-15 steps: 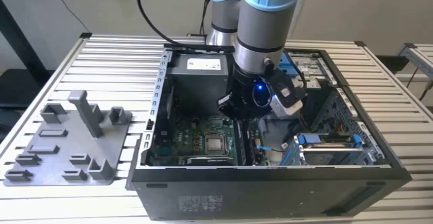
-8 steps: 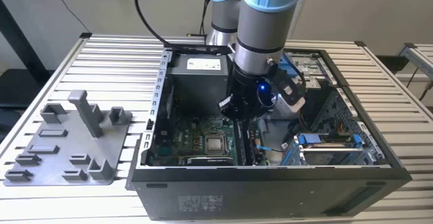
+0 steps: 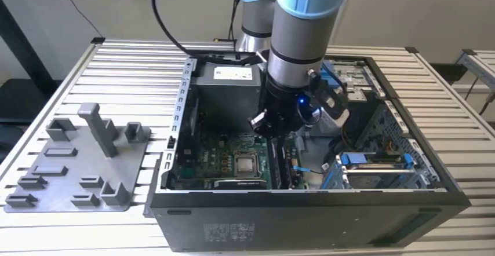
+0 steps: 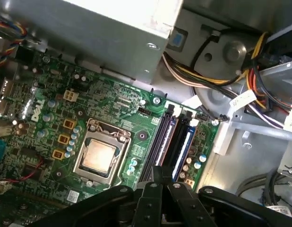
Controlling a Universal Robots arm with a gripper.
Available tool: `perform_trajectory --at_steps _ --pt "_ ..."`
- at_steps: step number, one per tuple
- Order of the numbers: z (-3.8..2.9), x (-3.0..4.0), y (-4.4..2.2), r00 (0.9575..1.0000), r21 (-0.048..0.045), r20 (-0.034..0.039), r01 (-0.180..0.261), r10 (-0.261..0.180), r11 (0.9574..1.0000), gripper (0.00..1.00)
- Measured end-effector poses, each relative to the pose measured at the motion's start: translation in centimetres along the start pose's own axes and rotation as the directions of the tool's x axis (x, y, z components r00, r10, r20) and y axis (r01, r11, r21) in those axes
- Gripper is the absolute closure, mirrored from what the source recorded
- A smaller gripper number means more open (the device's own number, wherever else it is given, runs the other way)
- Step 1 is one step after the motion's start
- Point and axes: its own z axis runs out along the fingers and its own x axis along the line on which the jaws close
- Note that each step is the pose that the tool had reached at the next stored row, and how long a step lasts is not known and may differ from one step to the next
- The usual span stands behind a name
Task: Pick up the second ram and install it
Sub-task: 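Press down the second ram until it locks into place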
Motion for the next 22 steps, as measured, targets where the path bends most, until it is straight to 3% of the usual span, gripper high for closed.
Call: perform_trajectory --at_steps 3,6,11,16,19,22 --pt "0.07 0.0 -0.01 0.9985 -0.0021 -0.0013 0.055 -0.055 0.9985 0.89" --pt "0.12 0.0 0.0 0.9941 -0.0044 -0.0022 0.108 -0.108 0.9941 0.89" --pt "0.12 0.0 0.0 0.98 -0.0085 -0.0035 0.199 -0.199 0.98 0.89" --pt "0.16 0.0 -0.01 0.9579 -0.0124 -0.0044 0.287 -0.287 0.9579 0.89" --pt "0.18 0.0 -0.01 0.9411 -0.0148 -0.0049 0.338 -0.338 0.941 0.89" --pt "0.18 0.01 -0.01 0.9212 -0.0172 -0.0052 0.389 -0.389 0.9212 0.89"
